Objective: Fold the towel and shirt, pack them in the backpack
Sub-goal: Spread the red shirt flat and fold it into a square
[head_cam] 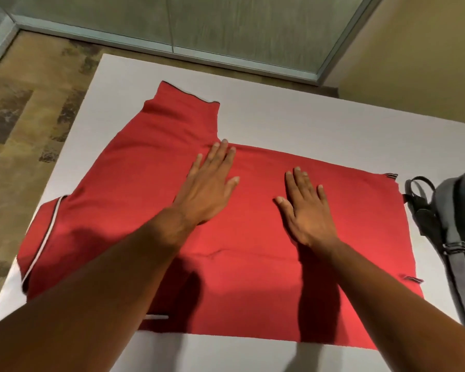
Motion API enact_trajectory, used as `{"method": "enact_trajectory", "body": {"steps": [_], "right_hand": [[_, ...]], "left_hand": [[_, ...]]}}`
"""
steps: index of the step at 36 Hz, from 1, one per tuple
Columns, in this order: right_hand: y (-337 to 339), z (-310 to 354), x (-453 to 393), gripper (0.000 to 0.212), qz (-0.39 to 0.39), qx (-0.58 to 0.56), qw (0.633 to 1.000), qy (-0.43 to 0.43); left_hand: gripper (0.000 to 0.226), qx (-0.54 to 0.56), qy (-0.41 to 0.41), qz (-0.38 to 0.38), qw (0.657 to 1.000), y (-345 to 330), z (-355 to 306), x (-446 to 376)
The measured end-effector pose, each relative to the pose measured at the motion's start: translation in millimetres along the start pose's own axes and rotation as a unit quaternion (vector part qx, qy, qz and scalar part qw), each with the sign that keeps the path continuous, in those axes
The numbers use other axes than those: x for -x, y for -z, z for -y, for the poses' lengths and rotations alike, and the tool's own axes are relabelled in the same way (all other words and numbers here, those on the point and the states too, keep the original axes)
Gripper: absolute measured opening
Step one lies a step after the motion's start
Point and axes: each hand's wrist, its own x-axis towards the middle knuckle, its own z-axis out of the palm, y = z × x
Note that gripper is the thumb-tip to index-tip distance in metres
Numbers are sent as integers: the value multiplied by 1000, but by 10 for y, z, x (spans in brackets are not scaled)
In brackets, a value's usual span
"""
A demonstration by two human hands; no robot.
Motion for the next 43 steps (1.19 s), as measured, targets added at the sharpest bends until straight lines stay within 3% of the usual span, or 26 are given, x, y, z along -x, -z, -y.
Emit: {"method": "enact_trajectory", "body": {"steps": [3, 15, 17, 22, 26, 31, 34, 39, 43], "right_hand": [[58, -259, 19, 70, -2, 0, 1000, -24], [336, -1335, 72, 58, -34, 59, 993, -96], [387, -1461, 33, 54, -71, 62, 990, -105], [525, -1761, -114, 67, -112, 71, 985, -108], [650, -1933, -234, 67, -77, 81, 989, -96], [746, -2012, -325, 81, -24, 110, 994, -20], [768, -2016, -368, 68, -48, 149, 988, -2], [826, -1976, -347, 23, -85, 208, 974, -24], [884, -1946, -214, 14, -123, 204, 970, -56]], "left_hand": [[71, -50, -19, 47, 997, -136, -64, -66], [72, -115, 98, -16, 988, -196, 106, -231], [68, -111, 83, -50, 989, -164, 63, -291], [57, -113, 2, -81, 990, -81, 12, -478], [65, -110, -24, -62, 992, 11, 25, -599], [49, -172, -33, -63, 983, 125, -6, -661], [38, -206, -27, -77, 975, 129, -12, -669], [12, -220, 1, -100, 970, 152, 16, -654], [4, -199, 5, -157, 967, 181, -10, -493]]}}
